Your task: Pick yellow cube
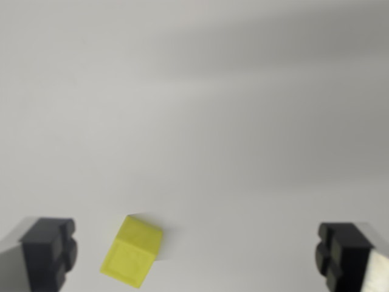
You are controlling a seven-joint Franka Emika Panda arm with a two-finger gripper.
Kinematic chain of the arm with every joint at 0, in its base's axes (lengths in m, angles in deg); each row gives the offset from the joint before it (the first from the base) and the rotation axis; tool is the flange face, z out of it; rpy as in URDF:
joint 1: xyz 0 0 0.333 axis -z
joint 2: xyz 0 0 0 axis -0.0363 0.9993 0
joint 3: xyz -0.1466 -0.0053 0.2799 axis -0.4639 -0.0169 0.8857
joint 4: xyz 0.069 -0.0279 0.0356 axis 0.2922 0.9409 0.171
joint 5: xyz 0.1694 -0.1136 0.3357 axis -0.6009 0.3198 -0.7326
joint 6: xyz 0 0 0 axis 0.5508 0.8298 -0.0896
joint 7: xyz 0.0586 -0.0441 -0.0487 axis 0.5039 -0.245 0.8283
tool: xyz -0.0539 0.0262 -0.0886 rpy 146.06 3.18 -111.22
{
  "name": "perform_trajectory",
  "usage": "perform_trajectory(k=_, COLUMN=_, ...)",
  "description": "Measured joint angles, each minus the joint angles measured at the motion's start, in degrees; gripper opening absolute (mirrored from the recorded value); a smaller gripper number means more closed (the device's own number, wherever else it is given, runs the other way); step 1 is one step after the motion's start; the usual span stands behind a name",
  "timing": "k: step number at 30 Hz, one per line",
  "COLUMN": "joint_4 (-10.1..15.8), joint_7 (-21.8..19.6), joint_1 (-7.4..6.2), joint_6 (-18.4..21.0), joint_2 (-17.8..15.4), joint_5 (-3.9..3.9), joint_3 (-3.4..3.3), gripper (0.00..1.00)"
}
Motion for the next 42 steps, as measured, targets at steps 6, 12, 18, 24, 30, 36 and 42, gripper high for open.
perform_trajectory(k=6, joint_4=3.36, joint_7=-2.85, joint_1=-0.91, joint_6=-2.64, joint_2=-0.72, joint_5=0.05, joint_3=0.0, gripper=1.0)
perform_trajectory(k=12, joint_4=6.55, joint_7=-5.77, joint_1=-1.87, joint_6=-5.3, joint_2=-1.26, joint_5=0.11, joint_3=0.01, gripper=1.0)
perform_trajectory(k=18, joint_4=9.56, joint_7=-8.71, joint_1=-2.86, joint_6=-7.94, joint_2=-1.64, joint_5=0.18, joint_3=0.01, gripper=1.0)
perform_trajectory(k=24, joint_4=12.42, joint_7=-11.74, joint_1=-3.89, joint_6=-10.61, joint_2=-1.83, joint_5=0.26, joint_3=0.01, gripper=1.0)
perform_trajectory(k=30, joint_4=15.12, joint_7=-14.81, joint_1=-4.97, joint_6=-13.28, joint_2=-1.85, joint_5=0.34, joint_3=0.01, gripper=1.0)
perform_trajectory(k=36, joint_4=17.65, joint_7=-17.93, joint_1=-6.09, joint_6=-15.98, joint_2=-1.7, joint_5=0.43, joint_3=0.01, gripper=1.0)
perform_trajectory(k=42, joint_4=20.02, joint_7=-21.12, joint_1=-7.26, joint_6=-18.72, joint_2=-1.32, joint_5=0.53, joint_3=0.01, gripper=1.0)
